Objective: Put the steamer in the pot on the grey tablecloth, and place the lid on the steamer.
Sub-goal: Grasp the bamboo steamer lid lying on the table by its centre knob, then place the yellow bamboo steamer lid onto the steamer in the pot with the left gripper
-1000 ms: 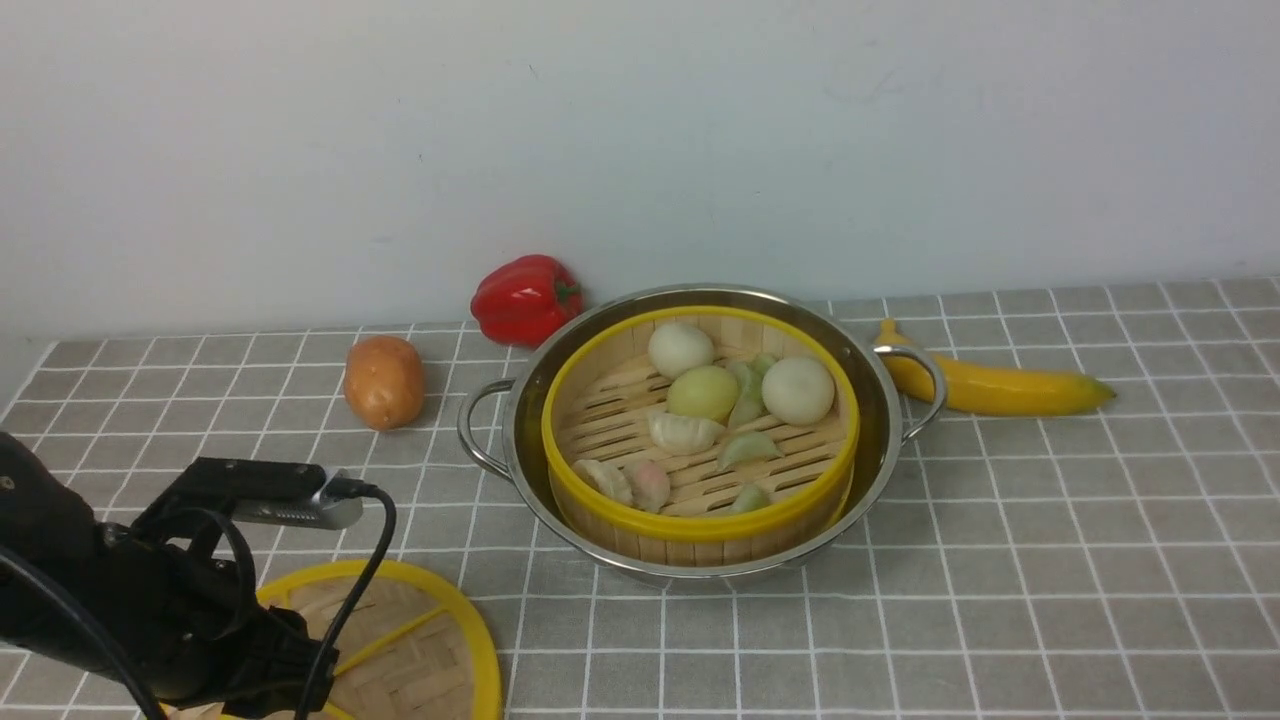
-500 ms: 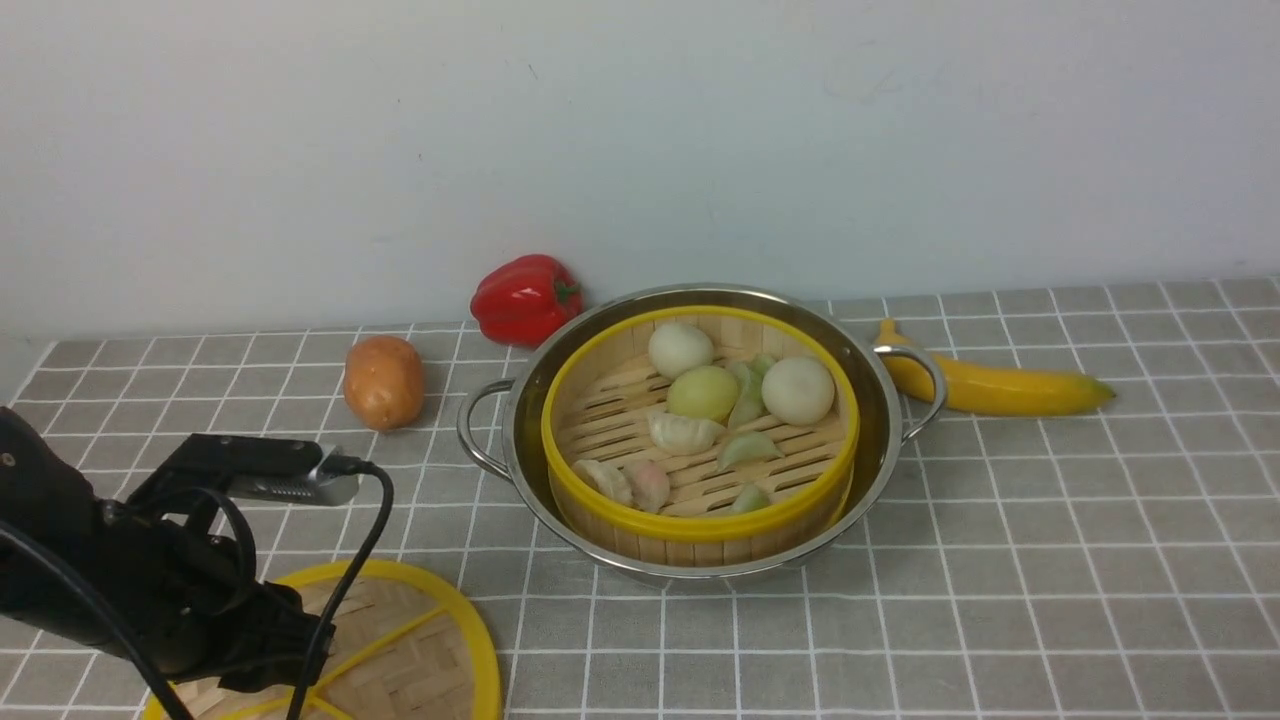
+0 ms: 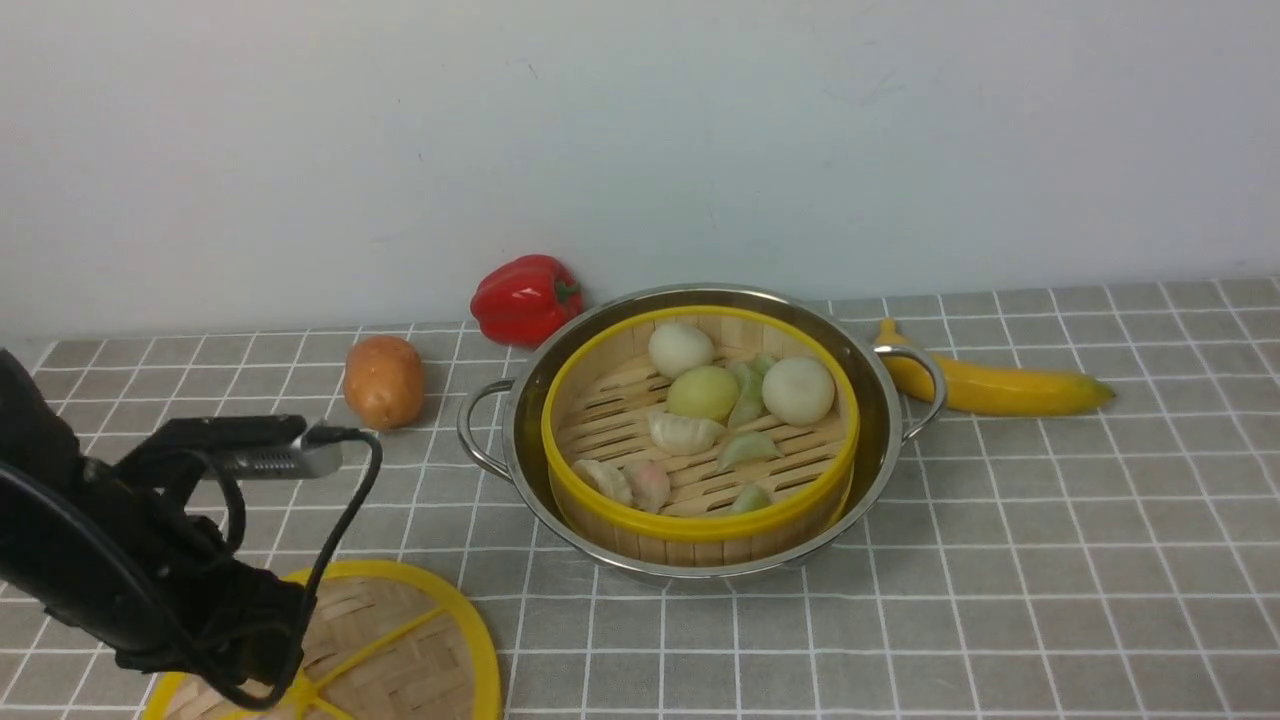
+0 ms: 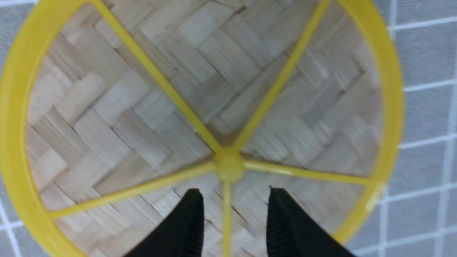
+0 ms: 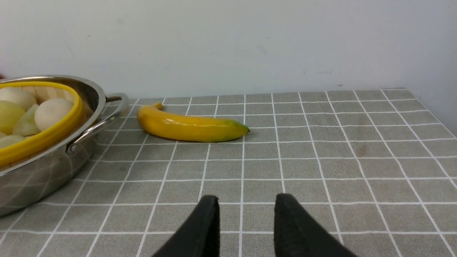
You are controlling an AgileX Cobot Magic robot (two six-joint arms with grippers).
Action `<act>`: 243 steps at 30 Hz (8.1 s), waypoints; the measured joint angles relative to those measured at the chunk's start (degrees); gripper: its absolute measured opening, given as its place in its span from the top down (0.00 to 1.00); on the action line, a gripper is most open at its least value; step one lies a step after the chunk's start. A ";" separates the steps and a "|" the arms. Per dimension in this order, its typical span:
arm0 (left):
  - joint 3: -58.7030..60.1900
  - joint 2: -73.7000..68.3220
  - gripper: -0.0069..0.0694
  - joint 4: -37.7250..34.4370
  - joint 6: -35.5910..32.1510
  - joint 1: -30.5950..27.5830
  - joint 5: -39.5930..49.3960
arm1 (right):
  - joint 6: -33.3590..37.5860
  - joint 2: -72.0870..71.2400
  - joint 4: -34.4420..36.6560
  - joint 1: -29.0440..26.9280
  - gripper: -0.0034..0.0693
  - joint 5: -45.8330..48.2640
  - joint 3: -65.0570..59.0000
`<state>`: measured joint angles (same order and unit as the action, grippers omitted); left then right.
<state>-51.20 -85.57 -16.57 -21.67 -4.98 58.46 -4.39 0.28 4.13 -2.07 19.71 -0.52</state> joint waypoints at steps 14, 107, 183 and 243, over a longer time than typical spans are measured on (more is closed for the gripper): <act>-8.80 -0.20 0.60 2.35 4.83 0.69 10.72 | 0.00 0.00 0.00 0.00 0.62 -0.06 0.00; -17.37 -14.85 0.76 16.16 15.14 8.55 10.63 | 0.00 0.00 0.07 0.00 0.62 -0.06 0.00; -48.11 -15.80 0.76 18.62 4.78 31.99 11.81 | 0.00 0.00 0.07 0.00 0.62 -0.06 0.00; -55.99 -23.83 0.76 9.65 -4.17 26.49 11.90 | 0.00 0.00 0.07 0.00 0.62 -0.06 0.00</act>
<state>-107.19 -109.40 -6.92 -25.84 21.50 70.36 -4.39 0.28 4.20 -2.07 19.65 -0.52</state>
